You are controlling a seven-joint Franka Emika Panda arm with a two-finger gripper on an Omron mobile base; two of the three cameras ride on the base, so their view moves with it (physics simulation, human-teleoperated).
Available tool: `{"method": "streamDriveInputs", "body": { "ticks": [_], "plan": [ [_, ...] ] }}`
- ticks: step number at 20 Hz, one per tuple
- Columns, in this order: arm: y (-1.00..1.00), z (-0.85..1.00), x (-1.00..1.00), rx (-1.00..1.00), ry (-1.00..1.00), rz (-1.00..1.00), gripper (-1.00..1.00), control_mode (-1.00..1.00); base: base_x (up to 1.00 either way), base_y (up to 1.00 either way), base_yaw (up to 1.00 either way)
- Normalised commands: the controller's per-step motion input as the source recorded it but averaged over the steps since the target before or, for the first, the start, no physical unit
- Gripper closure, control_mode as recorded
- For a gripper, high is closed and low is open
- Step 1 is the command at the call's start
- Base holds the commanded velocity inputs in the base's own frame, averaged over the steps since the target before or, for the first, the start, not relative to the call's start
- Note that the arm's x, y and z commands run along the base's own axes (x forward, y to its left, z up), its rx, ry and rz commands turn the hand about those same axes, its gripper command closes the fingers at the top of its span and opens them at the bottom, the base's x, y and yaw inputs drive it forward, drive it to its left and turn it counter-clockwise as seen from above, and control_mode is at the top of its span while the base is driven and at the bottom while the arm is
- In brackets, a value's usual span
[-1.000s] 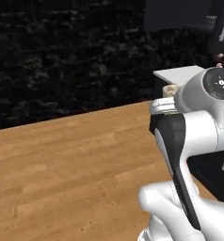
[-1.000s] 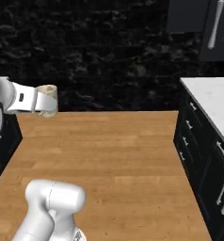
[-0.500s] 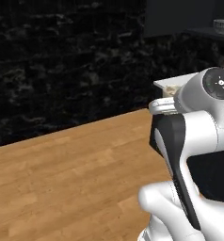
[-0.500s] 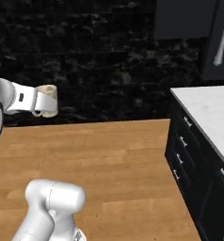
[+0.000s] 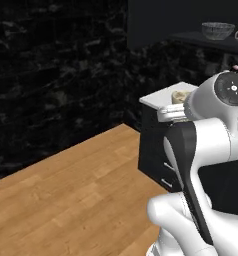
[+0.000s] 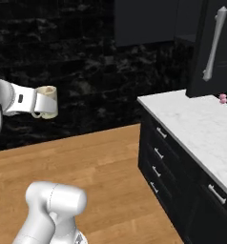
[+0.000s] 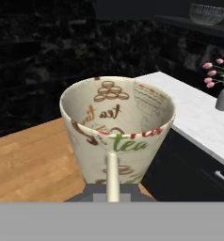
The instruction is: Gather all objects into one cabinet and sort the glasses and bowls to opposite sides.
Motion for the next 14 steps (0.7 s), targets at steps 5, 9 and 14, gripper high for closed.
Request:
{"method": "streamDriveInputs", "body": {
  "ticks": [5,9,14],
  "plan": [
    [0.0,0.0,0.0,0.0,0.0,0.0,1.0,1.0,0.88,-0.02,-0.52],
    [0.0,0.0,0.0,0.0,0.0,0.0,1.0,1.0,0.81,0.0,-0.57],
    [0.0,0.0,0.0,0.0,0.0,0.0,1.0,1.0,0.62,0.0,-0.63]
  ]
}}
